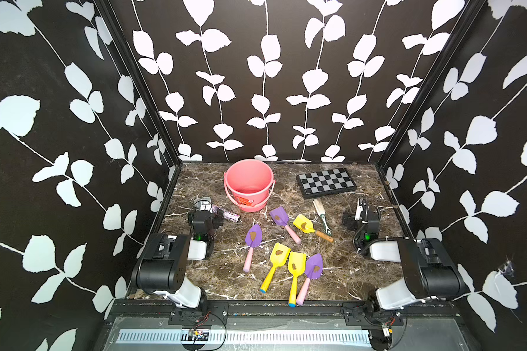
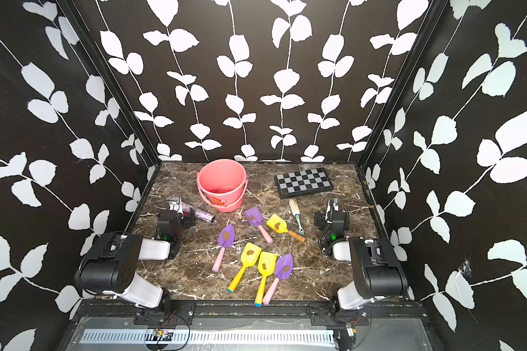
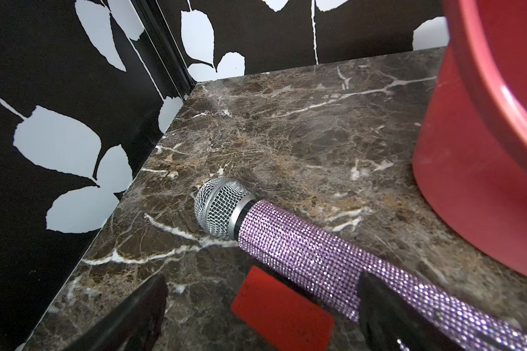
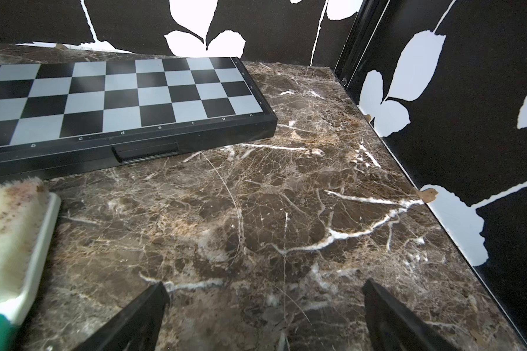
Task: Brush the soil off the hand trowel and place it into the bucket
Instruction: Pick up the brush from the center of the board.
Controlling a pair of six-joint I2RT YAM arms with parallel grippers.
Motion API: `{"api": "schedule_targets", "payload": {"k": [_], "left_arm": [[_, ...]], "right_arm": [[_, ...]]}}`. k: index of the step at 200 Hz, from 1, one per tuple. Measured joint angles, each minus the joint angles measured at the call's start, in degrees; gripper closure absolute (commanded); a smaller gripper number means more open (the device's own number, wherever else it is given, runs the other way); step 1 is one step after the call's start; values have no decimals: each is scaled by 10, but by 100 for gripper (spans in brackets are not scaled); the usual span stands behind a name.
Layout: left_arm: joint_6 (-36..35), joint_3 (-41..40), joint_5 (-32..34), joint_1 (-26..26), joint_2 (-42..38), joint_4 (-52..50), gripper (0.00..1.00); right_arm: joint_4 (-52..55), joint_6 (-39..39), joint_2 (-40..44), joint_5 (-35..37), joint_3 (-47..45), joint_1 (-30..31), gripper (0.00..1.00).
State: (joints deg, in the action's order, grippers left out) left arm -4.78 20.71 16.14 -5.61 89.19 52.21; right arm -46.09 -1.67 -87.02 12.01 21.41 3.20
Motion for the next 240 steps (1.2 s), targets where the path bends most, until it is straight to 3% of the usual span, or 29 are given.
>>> {"api": "schedule_targets", "payload": {"k": [158,184,210,240], "left_arm": [[0,0,5,0,0,1,1],[-2,-6,9,0,-10,10,1],[23,3,60,-1,-115,-97,1],[83,80,98,0,-262,-258,1]], "right_arm": [[-2,0,0,4,0,0,1],[53,-12,55,45,1,0,1],[150,-45,195,105,23,-2,1],[302,-77,297,115,134,-4,1]]}}
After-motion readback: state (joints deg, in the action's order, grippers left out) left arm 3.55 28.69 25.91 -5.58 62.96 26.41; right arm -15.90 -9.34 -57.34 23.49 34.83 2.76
